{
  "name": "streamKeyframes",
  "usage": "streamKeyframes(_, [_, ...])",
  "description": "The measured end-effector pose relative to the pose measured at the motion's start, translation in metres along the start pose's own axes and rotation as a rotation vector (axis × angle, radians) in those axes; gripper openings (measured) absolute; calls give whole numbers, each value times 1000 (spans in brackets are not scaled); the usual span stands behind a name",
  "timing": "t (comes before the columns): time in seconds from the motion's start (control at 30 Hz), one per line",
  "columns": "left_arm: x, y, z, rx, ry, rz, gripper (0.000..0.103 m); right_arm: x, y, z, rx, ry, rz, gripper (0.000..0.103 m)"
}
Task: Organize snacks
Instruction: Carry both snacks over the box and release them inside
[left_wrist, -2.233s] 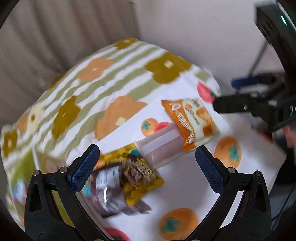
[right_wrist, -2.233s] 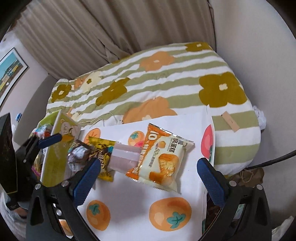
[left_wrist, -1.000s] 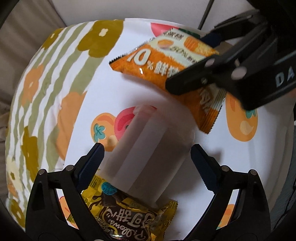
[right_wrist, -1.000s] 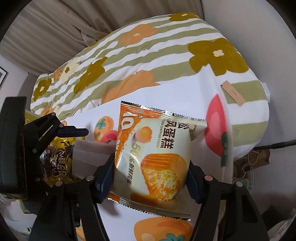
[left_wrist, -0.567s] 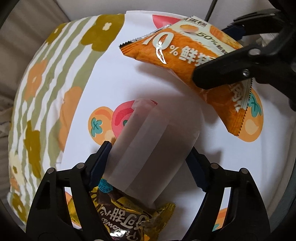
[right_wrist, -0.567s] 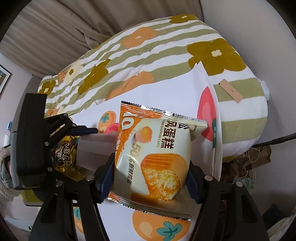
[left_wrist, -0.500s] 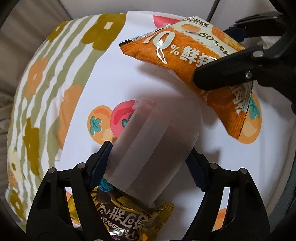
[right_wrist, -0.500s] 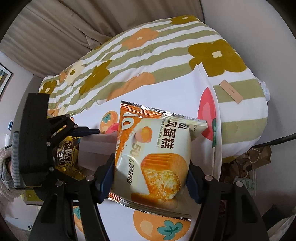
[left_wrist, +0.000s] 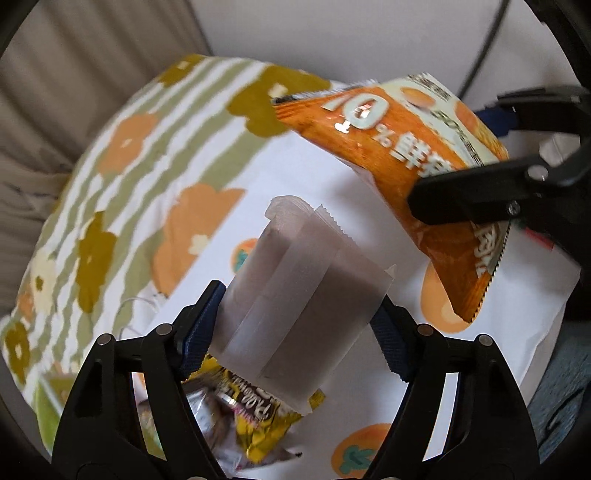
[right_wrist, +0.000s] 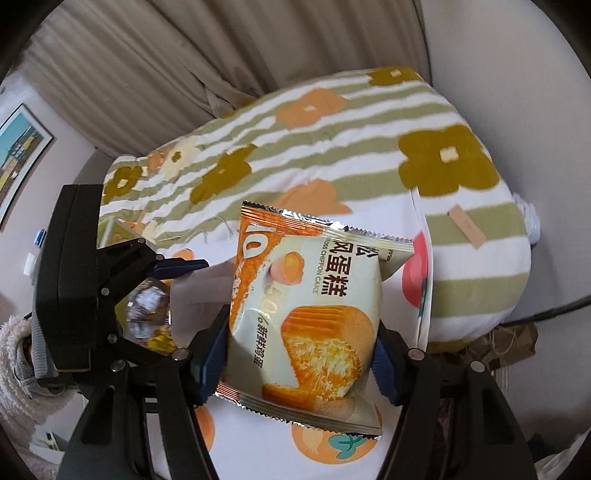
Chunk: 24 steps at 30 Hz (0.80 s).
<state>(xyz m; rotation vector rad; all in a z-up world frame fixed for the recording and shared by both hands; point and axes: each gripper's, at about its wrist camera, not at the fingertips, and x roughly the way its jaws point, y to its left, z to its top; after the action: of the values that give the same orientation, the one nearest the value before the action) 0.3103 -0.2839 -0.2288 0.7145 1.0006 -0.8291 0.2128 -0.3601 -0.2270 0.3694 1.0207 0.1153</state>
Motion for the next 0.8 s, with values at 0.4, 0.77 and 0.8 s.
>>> streamKeyframes(0.4, [-153,77,-53,-482,-198,197,74,-67,78,35,-223,-139,123,62])
streamKeyframes(0.77, [-236,146,-186,-721,-213,372,74,-38,213,42,-411,-131,284,62])
streamKeyframes(0.8, [-239,149,-197,-728,-210,372,74,-33,228,40,-426,-125,293,62])
